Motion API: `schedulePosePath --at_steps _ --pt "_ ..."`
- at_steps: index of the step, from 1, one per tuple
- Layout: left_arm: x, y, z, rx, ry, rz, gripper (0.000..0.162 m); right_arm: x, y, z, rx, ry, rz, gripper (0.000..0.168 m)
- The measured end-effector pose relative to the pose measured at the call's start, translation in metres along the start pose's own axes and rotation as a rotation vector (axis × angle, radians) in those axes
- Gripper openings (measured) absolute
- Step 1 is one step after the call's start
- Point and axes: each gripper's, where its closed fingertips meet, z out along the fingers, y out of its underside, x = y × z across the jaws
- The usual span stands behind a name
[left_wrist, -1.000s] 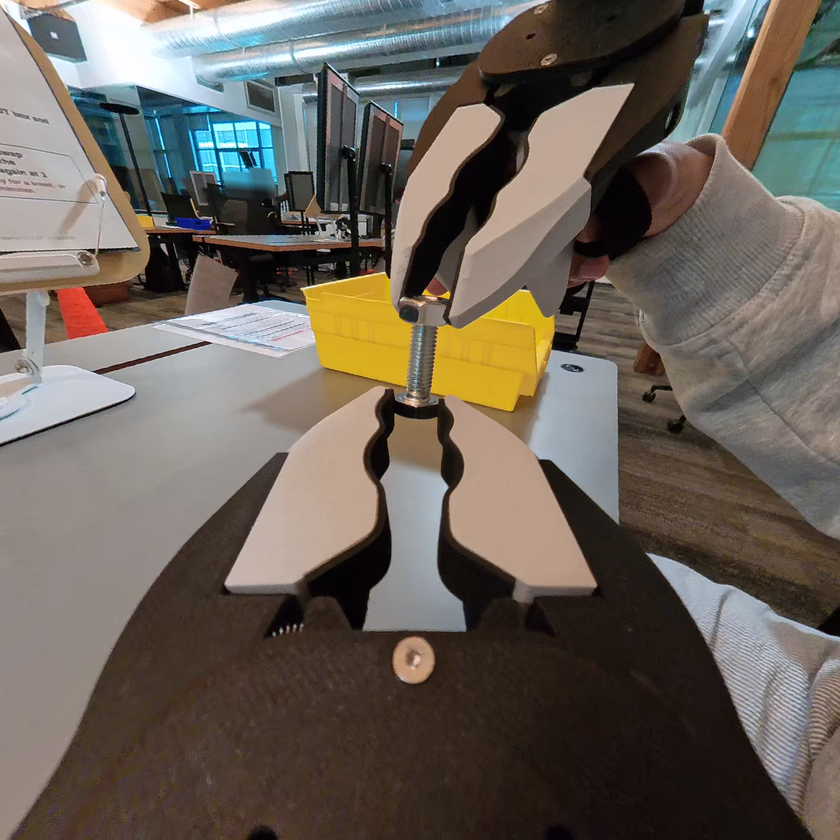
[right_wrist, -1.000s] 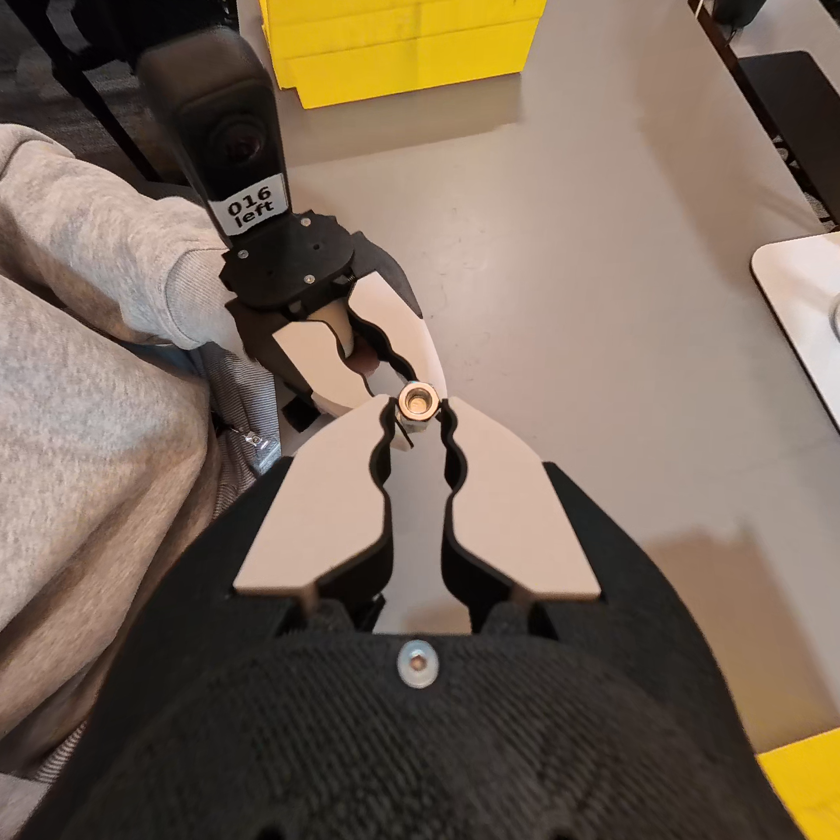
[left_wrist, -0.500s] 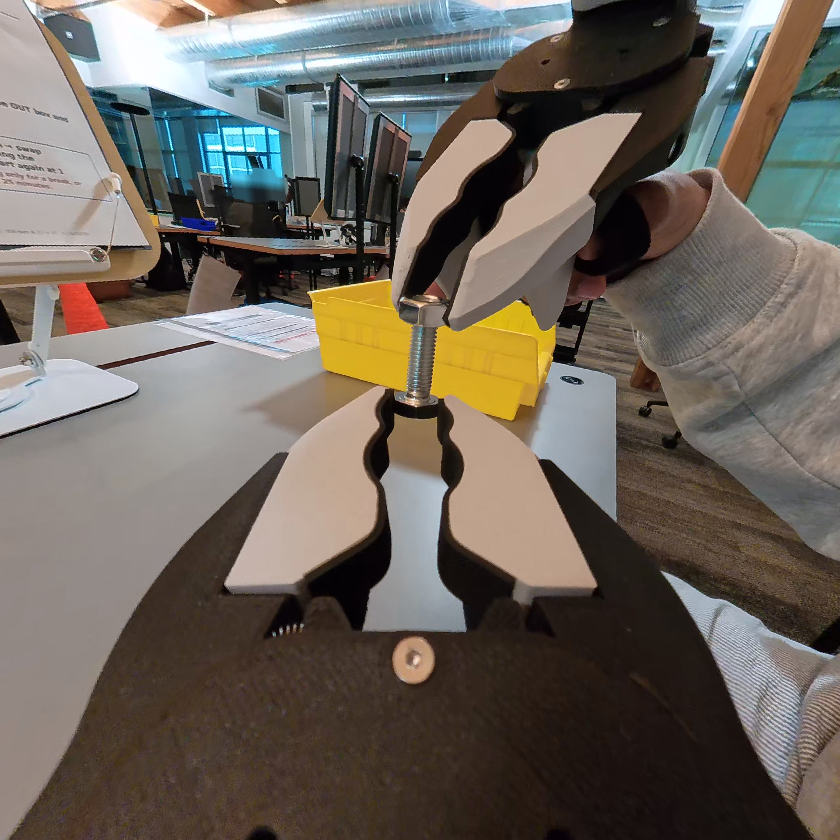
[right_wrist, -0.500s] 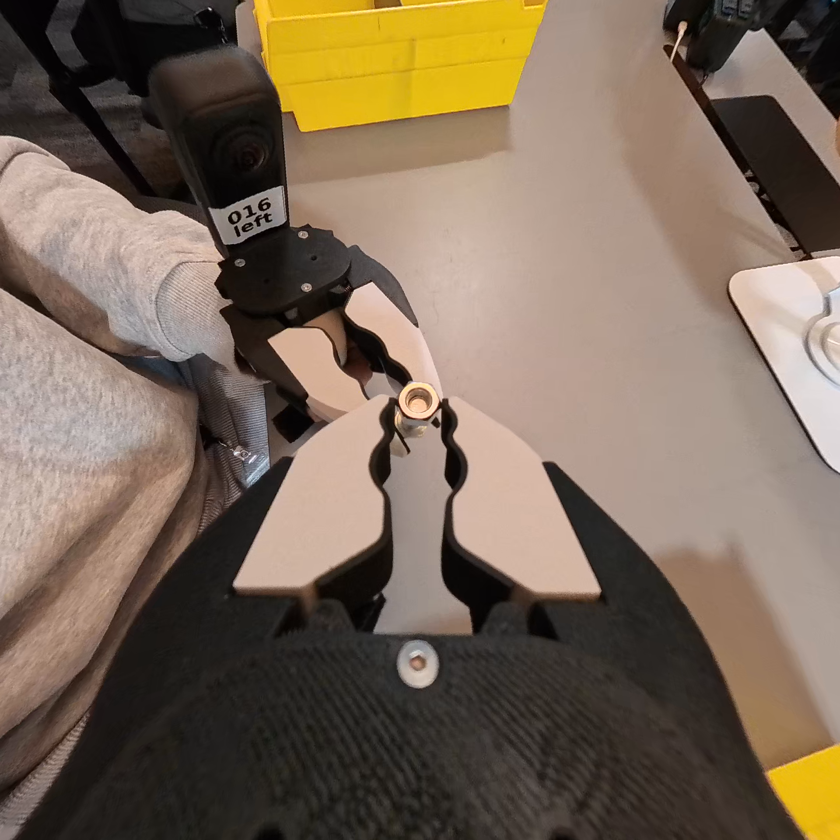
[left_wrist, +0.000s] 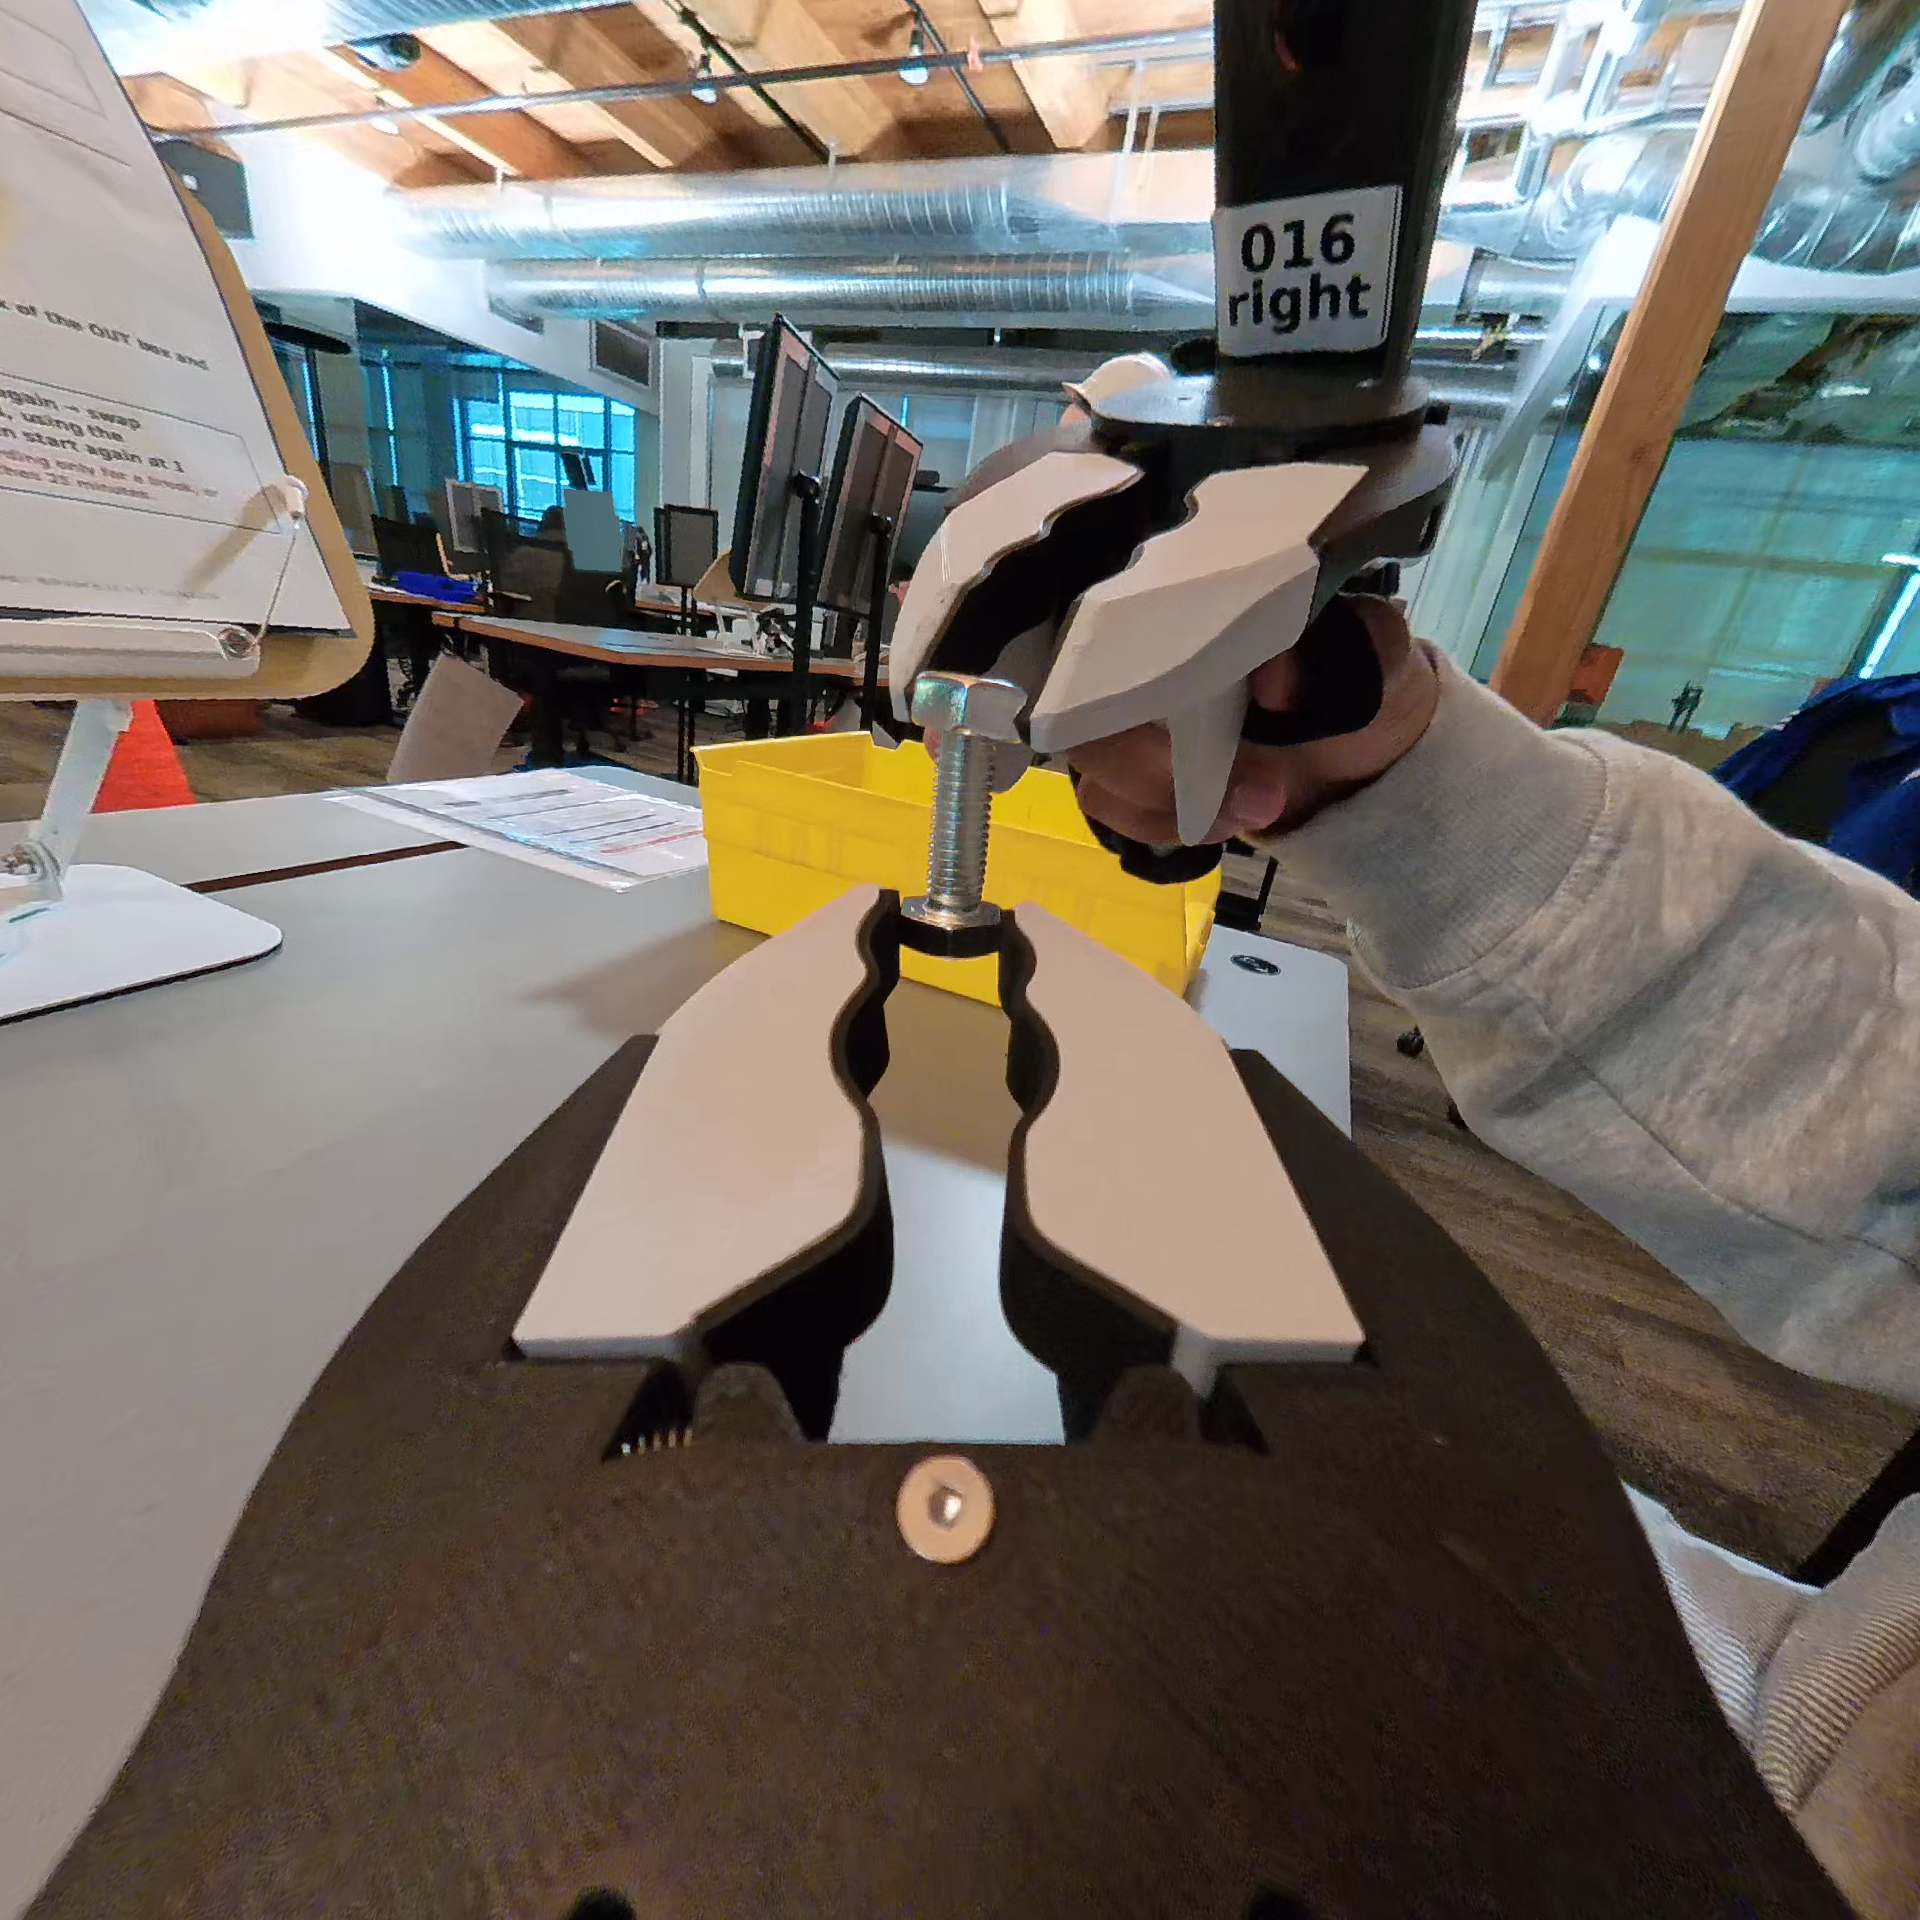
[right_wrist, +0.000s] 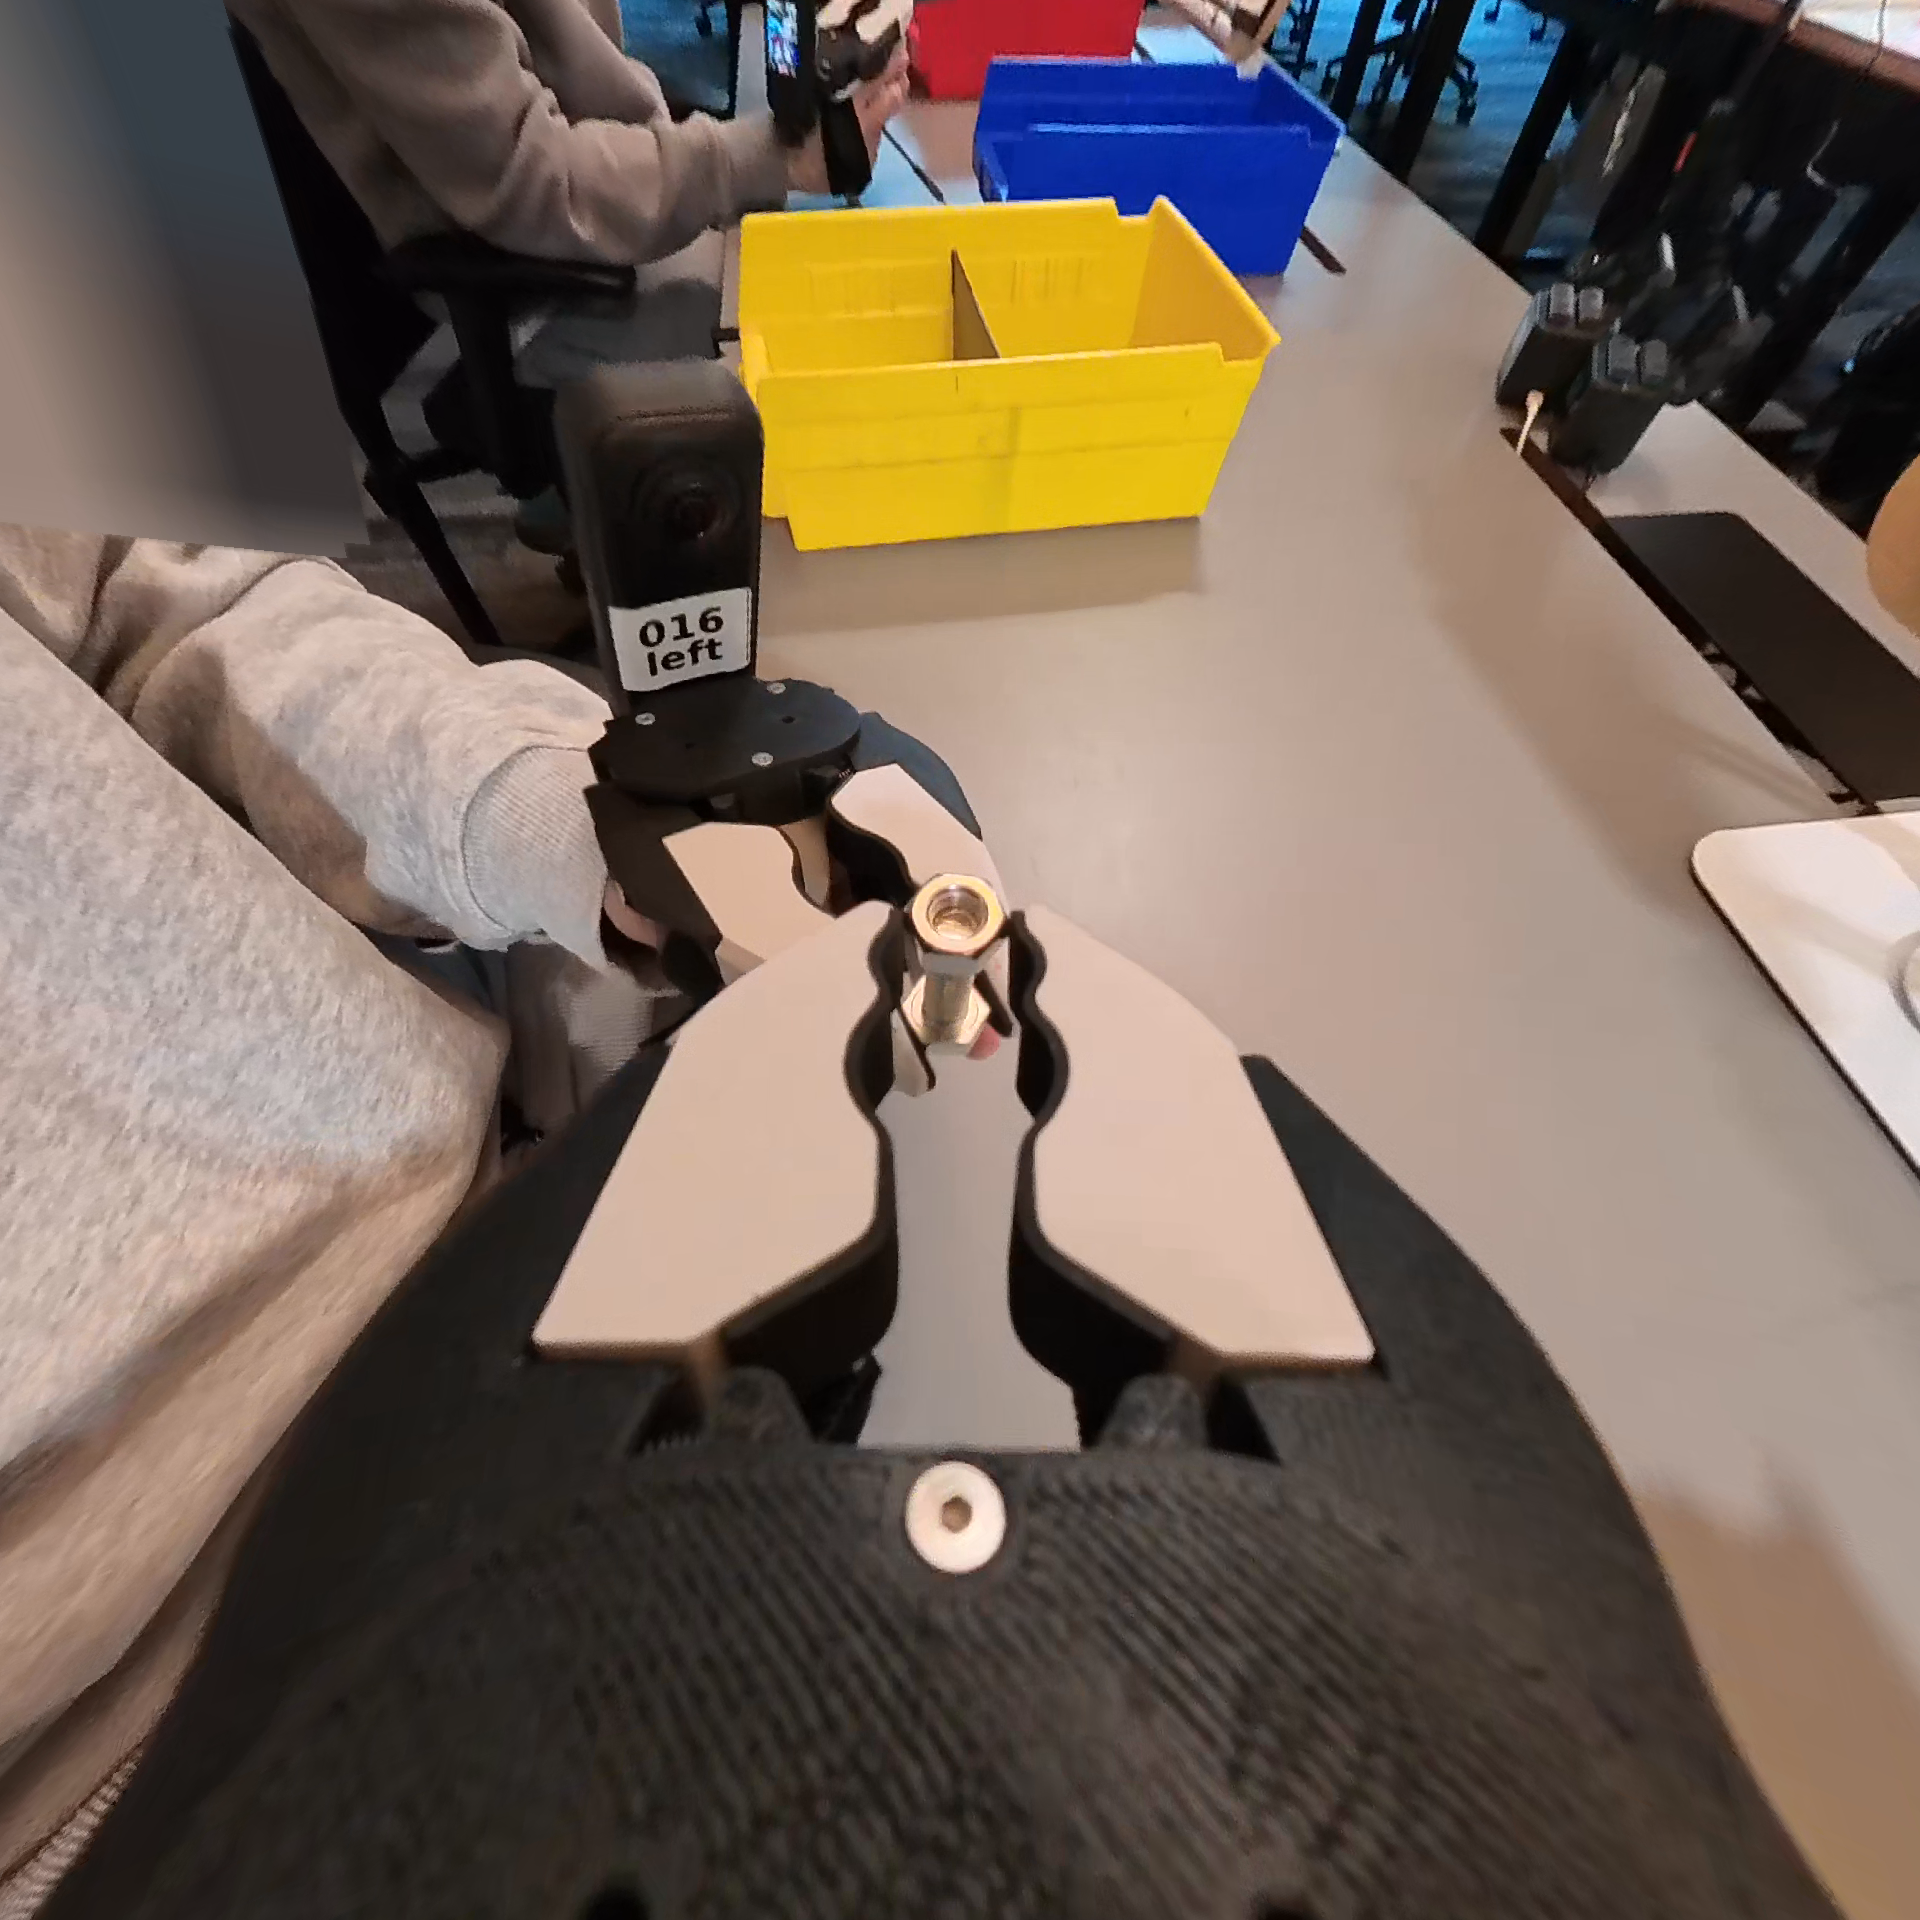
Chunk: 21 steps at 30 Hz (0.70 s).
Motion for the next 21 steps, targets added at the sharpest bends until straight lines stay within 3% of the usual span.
schedulePosePath --at_steps 21 --pt "-0.006 0.0035 -0.0007 -0.041 -0.044 0.068 0.018 0.003 0.0033 0.0016 0.011 0.006 -0.003 0.02"
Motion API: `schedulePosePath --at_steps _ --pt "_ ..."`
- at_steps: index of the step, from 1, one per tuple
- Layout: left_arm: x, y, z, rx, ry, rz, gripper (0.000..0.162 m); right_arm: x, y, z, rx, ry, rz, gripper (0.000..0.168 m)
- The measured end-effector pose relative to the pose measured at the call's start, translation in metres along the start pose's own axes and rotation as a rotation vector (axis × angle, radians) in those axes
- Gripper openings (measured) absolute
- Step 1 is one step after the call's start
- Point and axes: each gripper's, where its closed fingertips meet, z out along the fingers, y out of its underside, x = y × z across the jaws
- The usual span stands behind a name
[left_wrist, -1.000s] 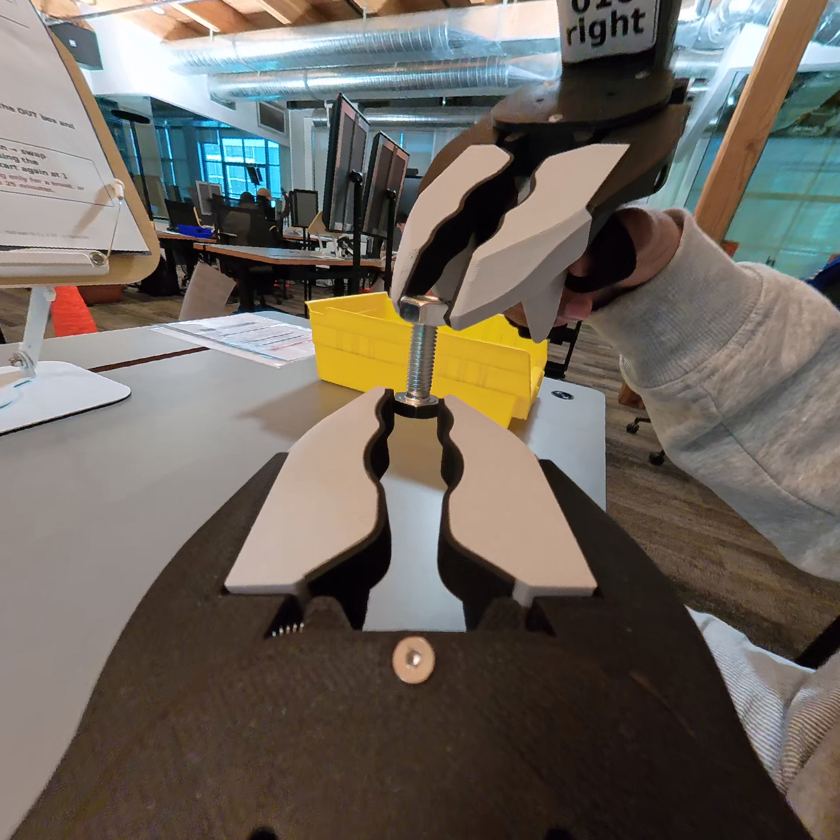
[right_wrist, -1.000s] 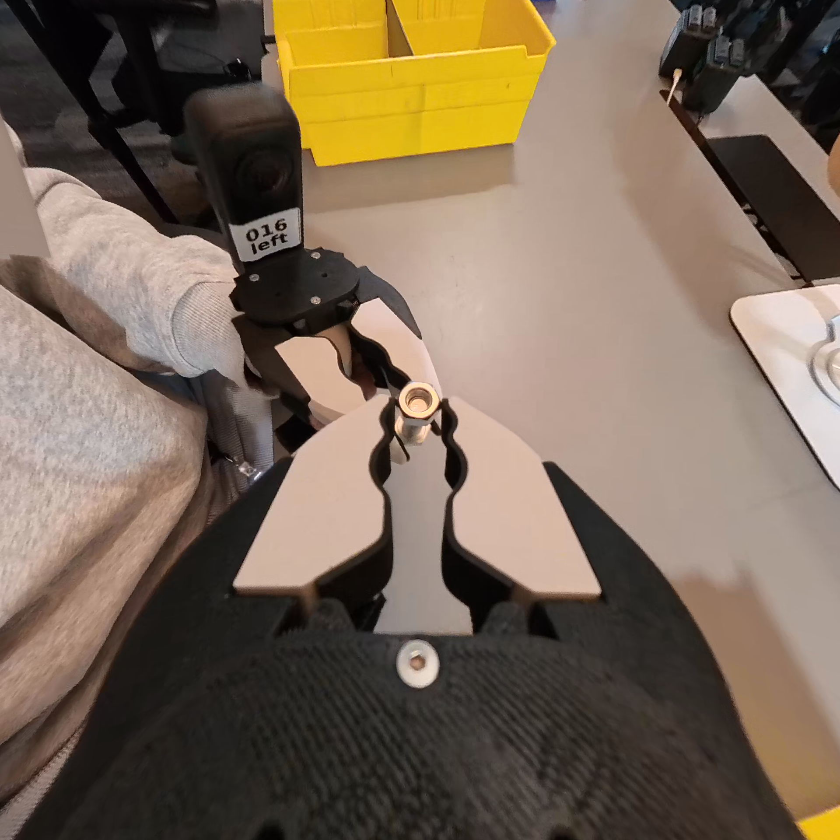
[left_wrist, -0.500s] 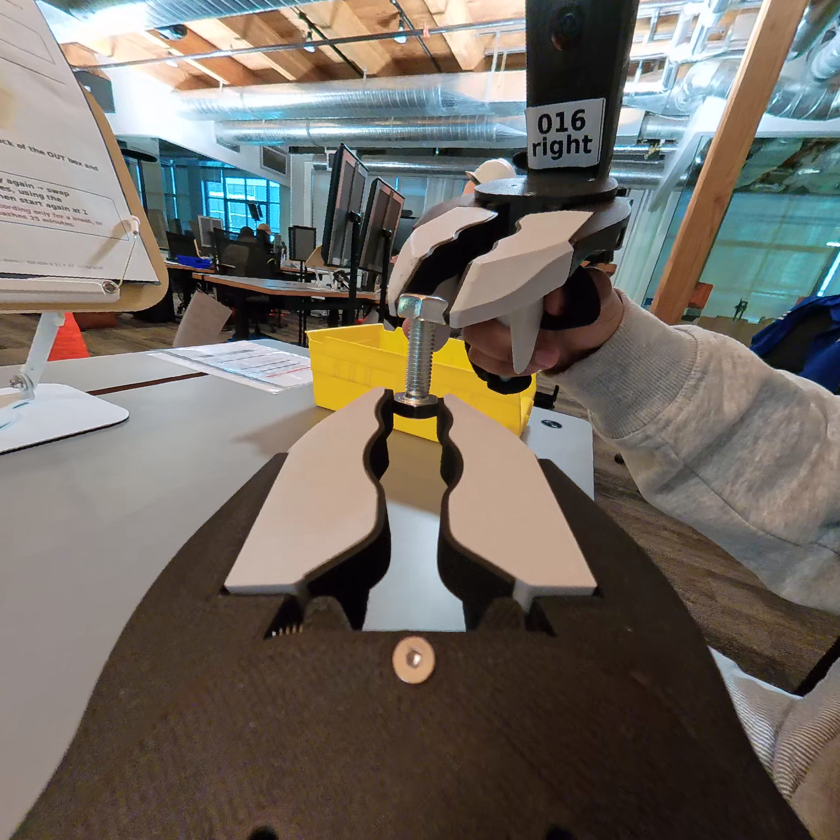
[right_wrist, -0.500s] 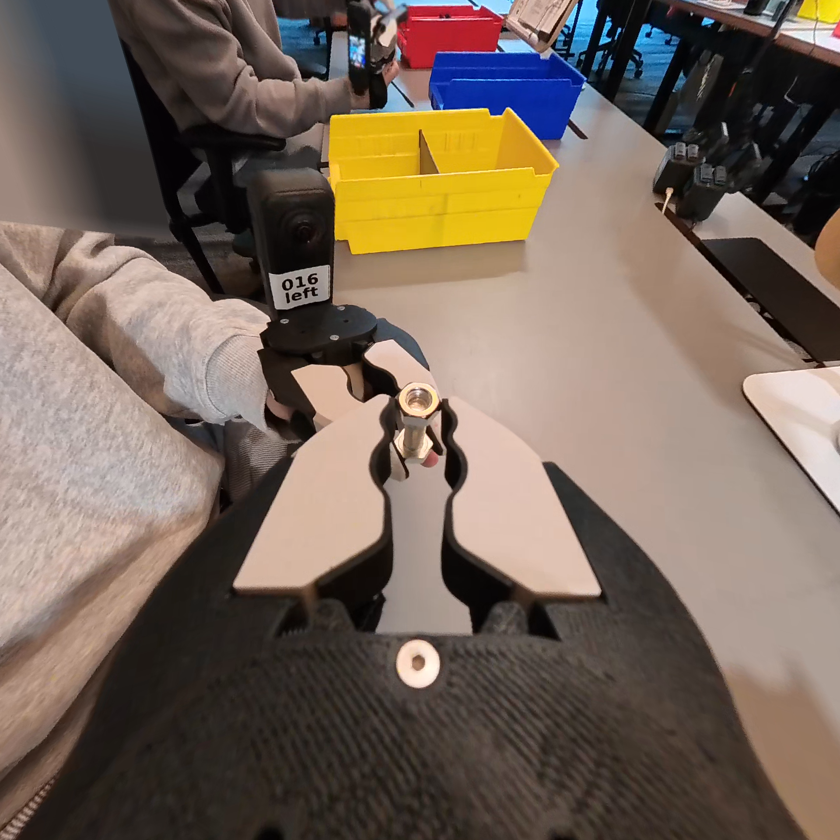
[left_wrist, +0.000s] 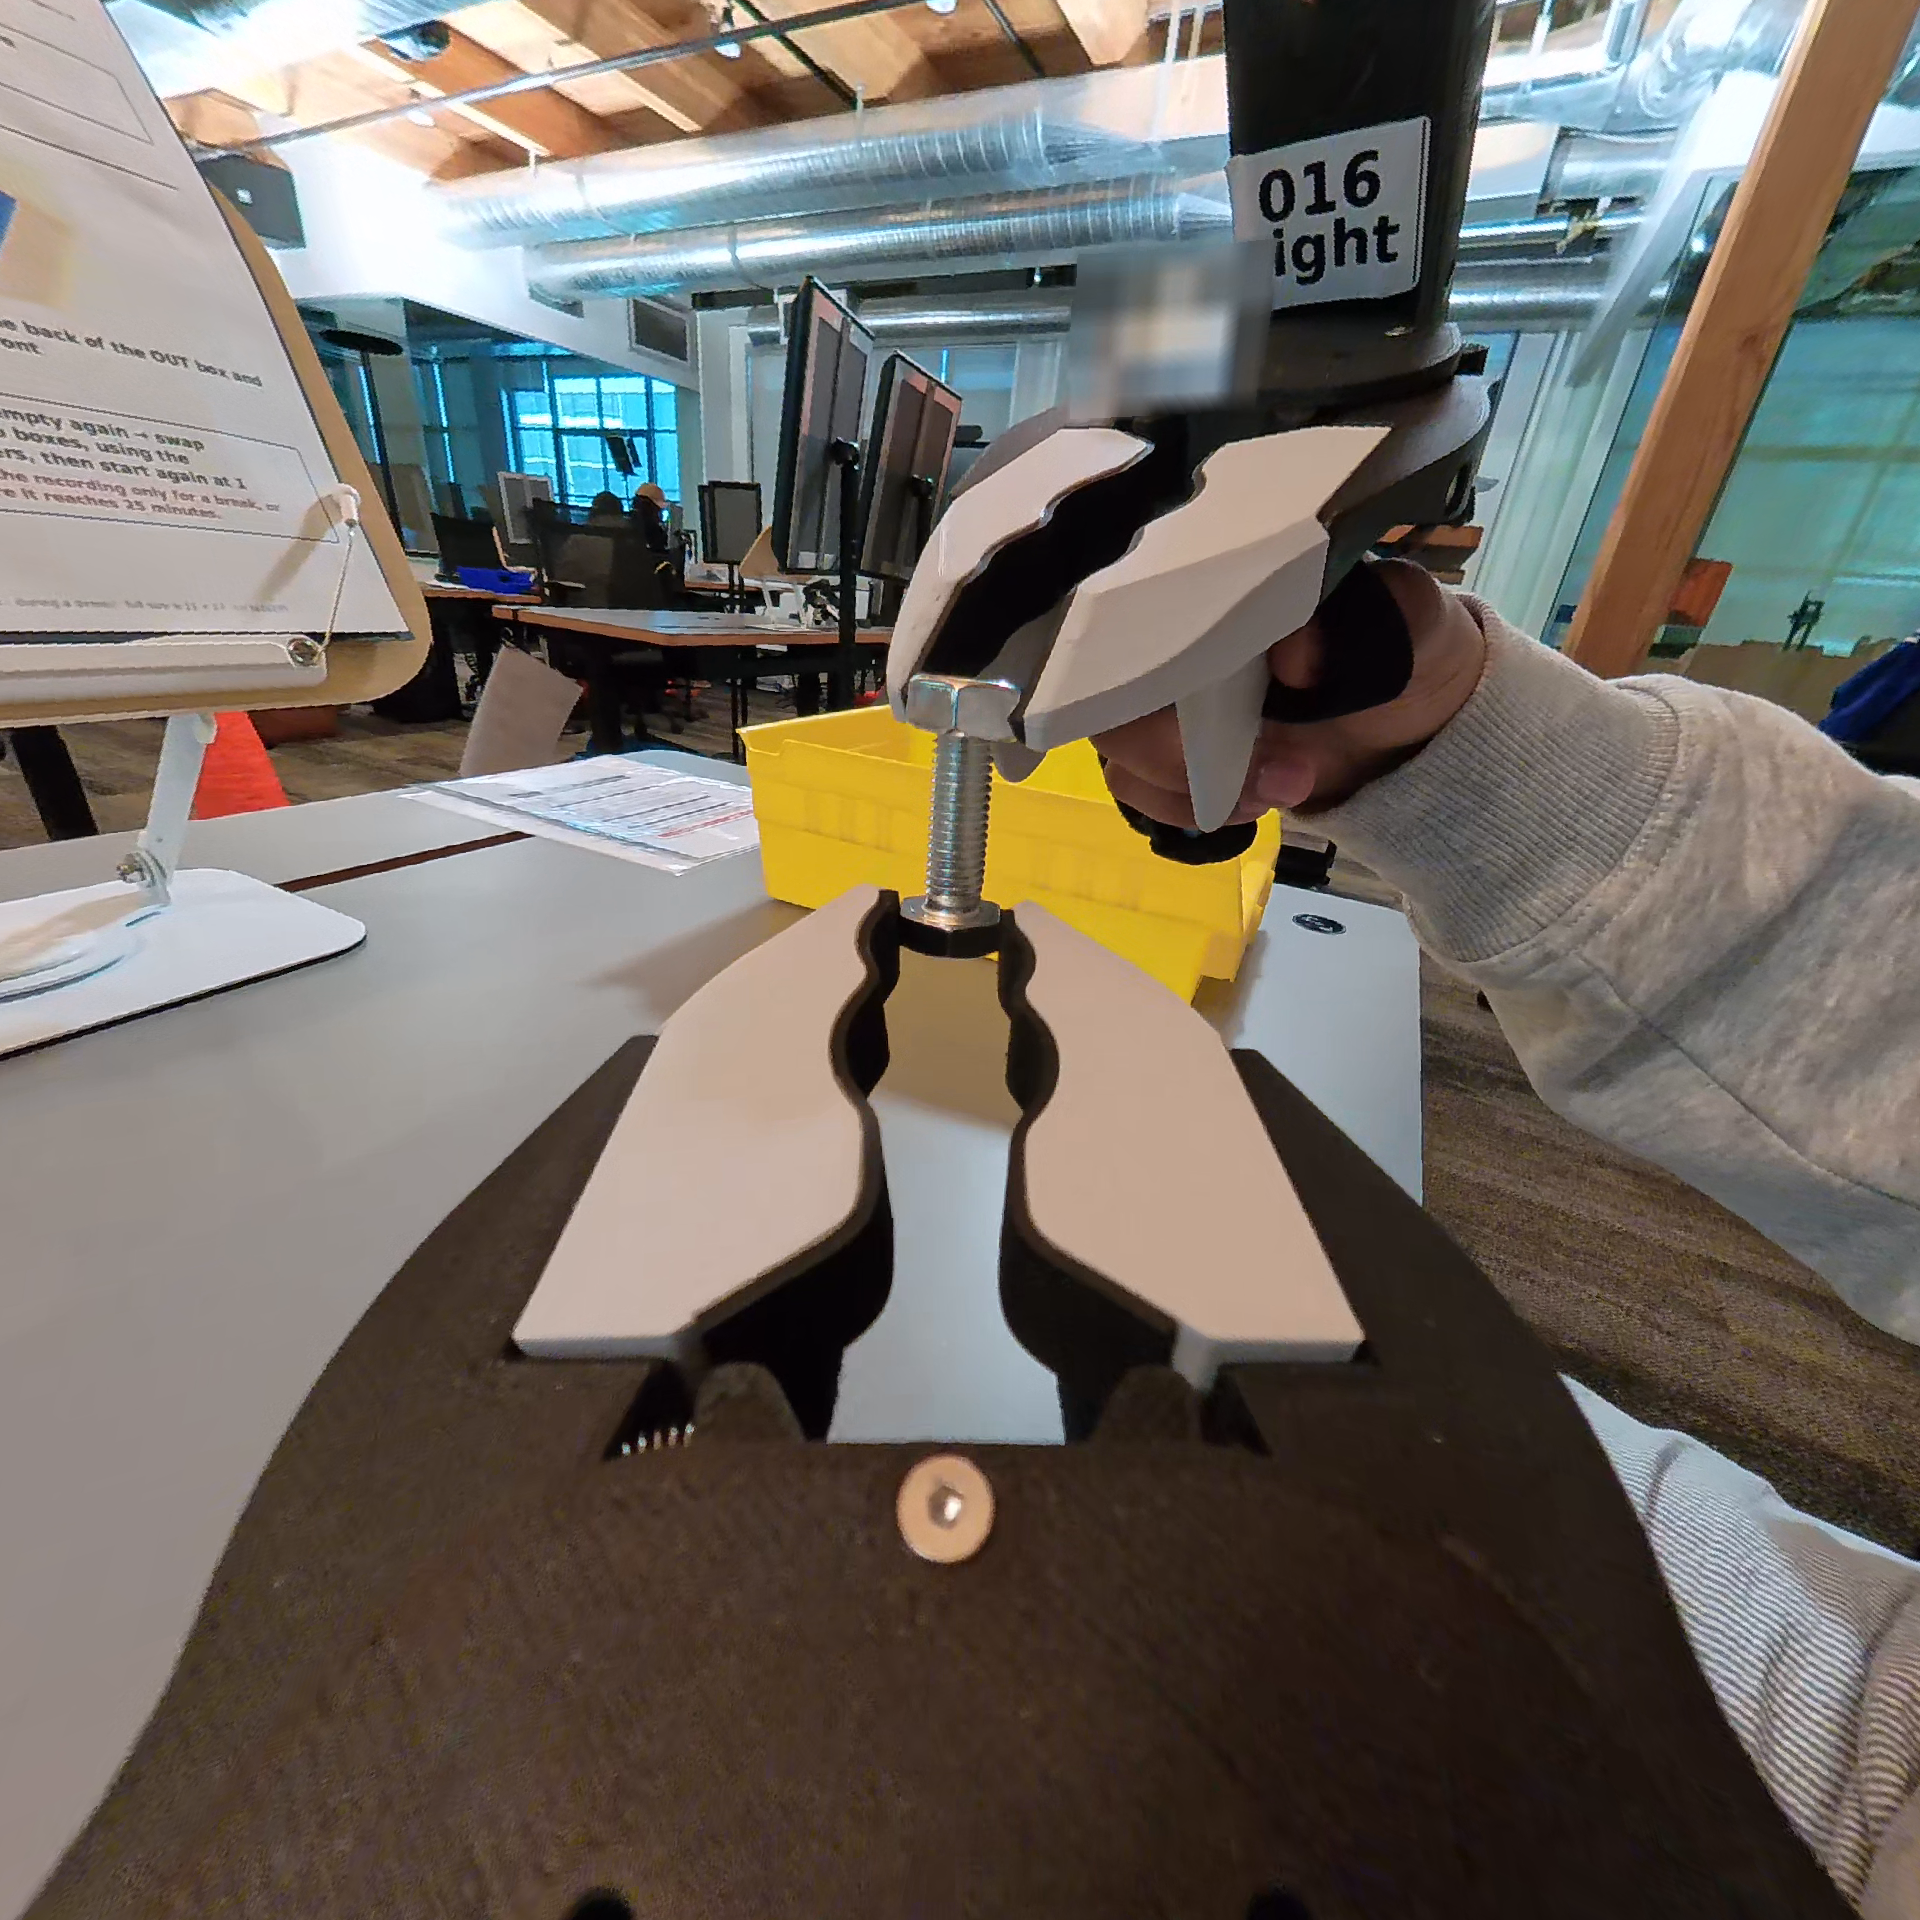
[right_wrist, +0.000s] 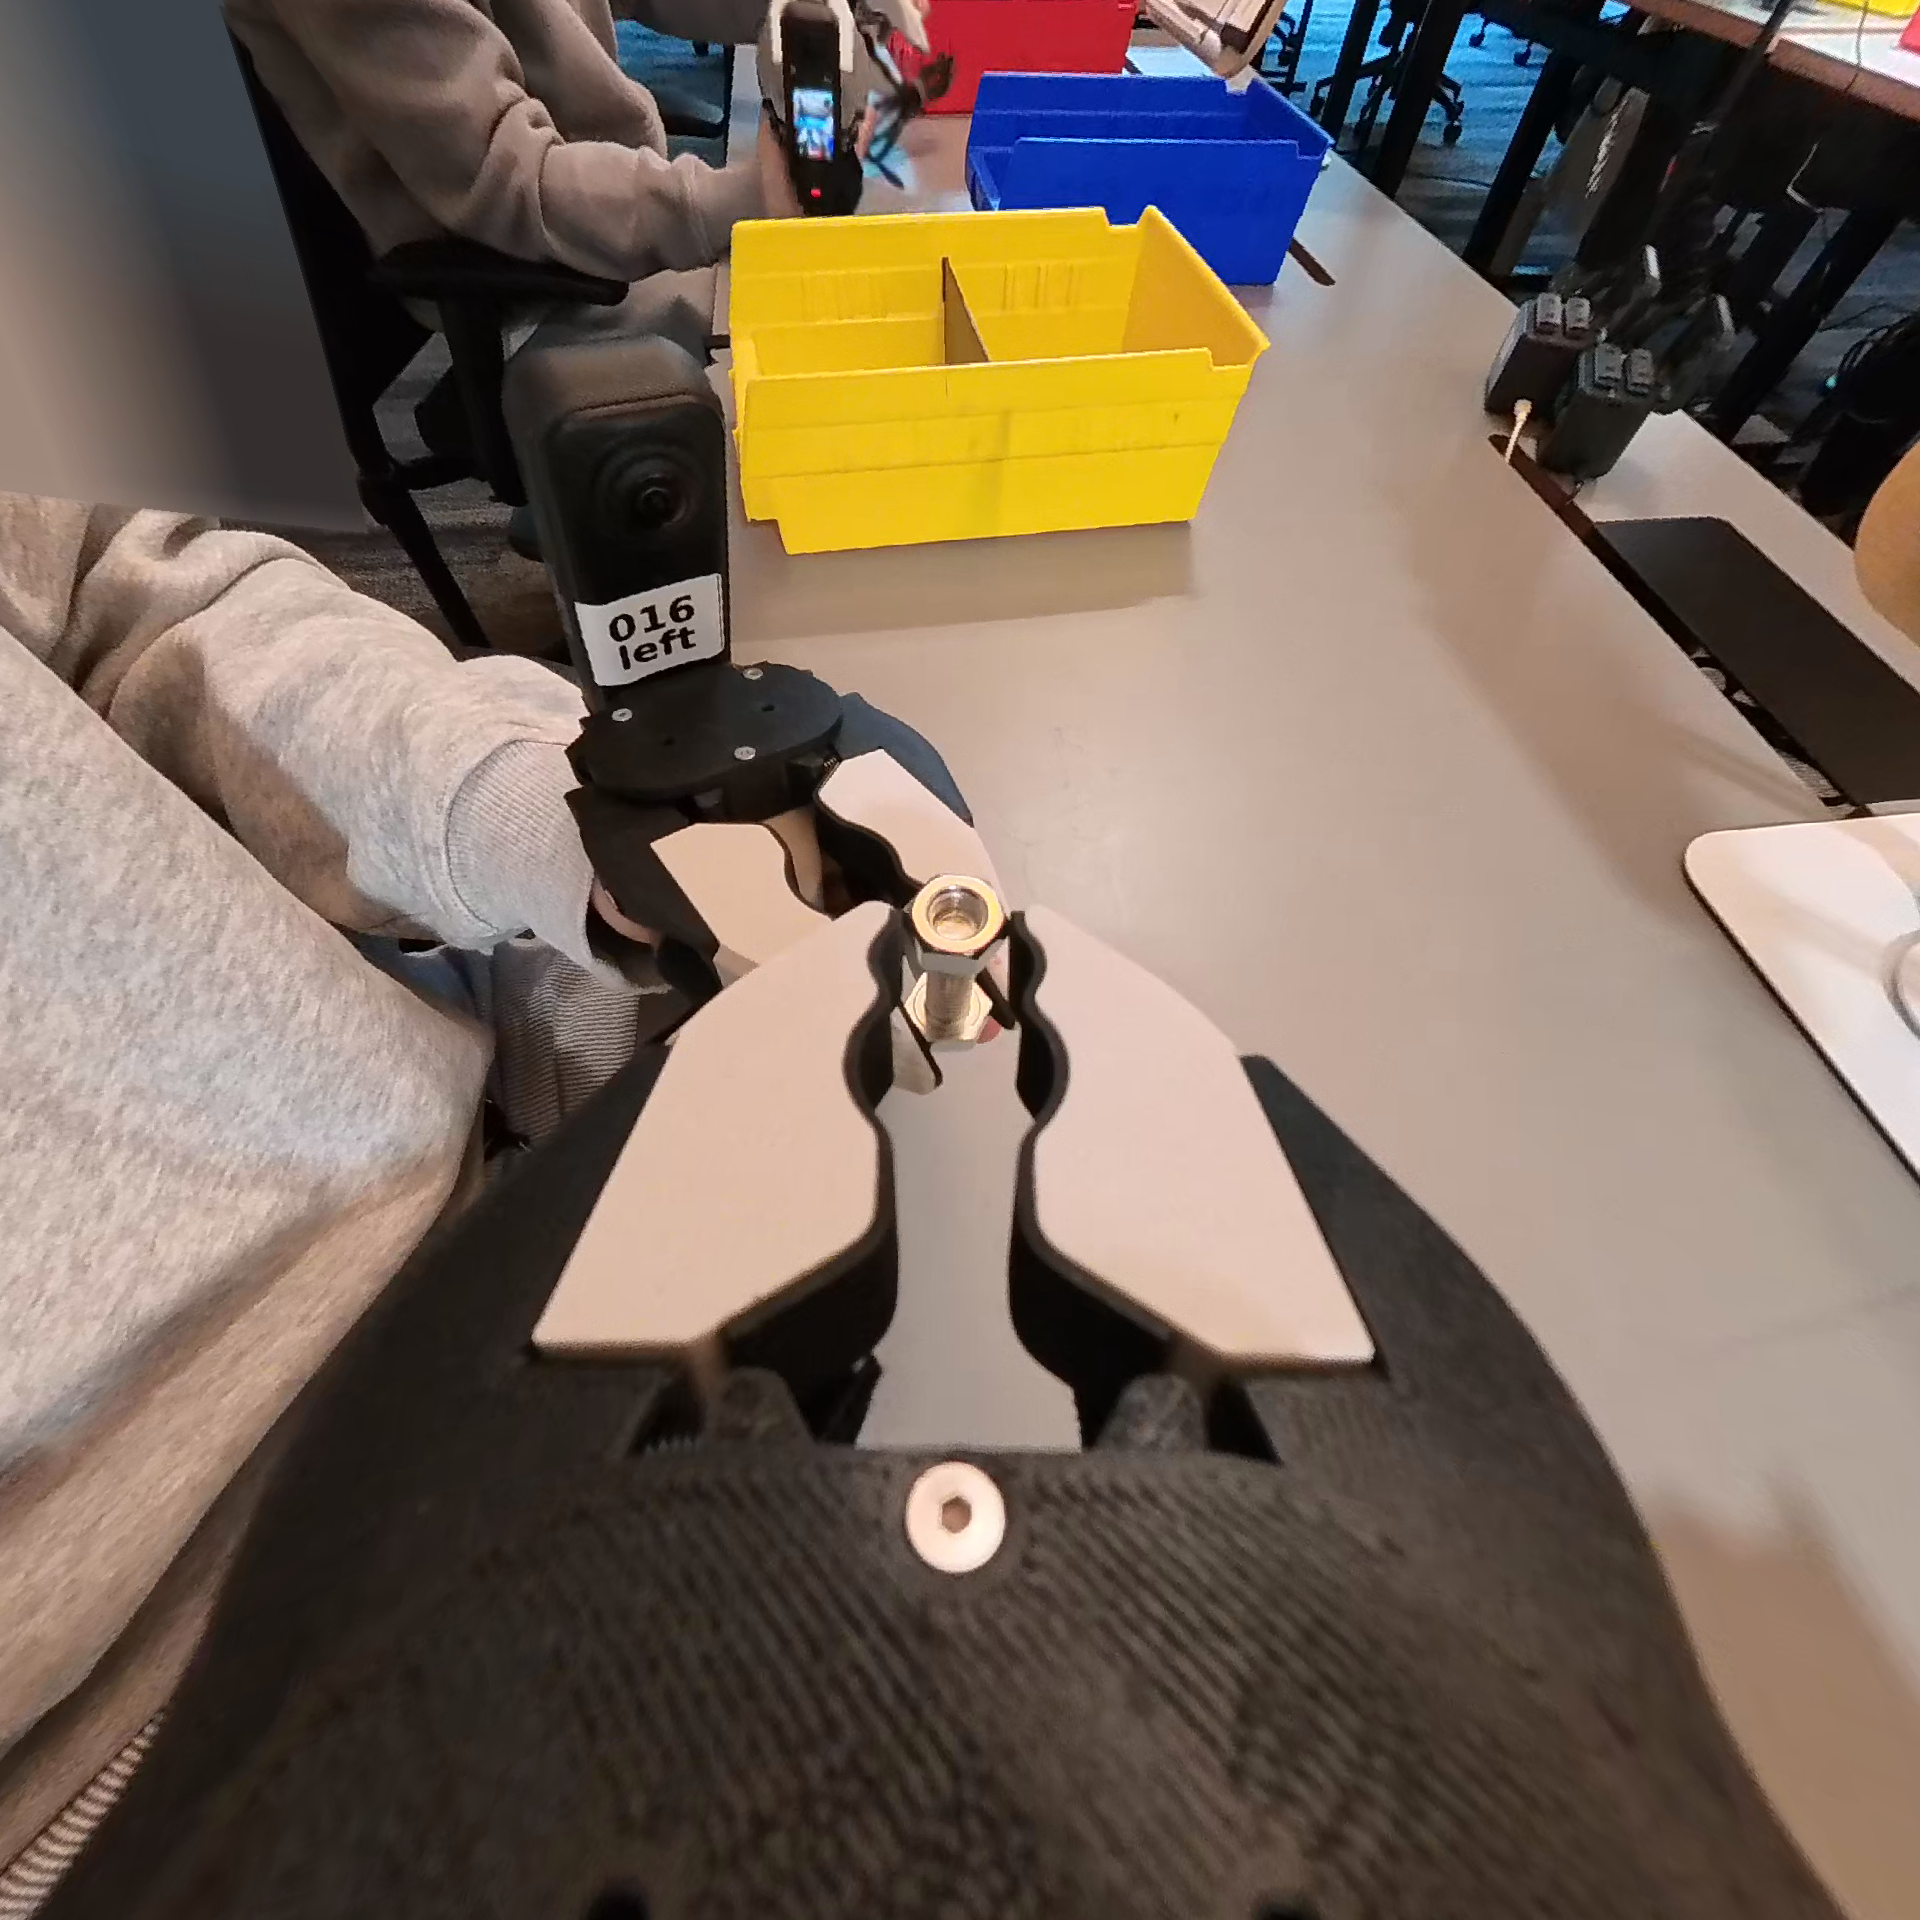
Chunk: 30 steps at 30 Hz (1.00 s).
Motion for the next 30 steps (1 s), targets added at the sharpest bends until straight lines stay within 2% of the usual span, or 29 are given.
schedulePosePath --at_steps 21,30 --pt "0.0 -0.0011 -0.0008 0.005 0.004 -0.008 0.018 -0.0009 -0.0008 0.0013 0.017 0.0 -0.009 0.022" --pt "-0.001 -0.0018 -0.0013 0.009 0.001 -0.013 0.018 0.0017 -0.0053 0.0004 0.046 0.026 -0.018 0.034"
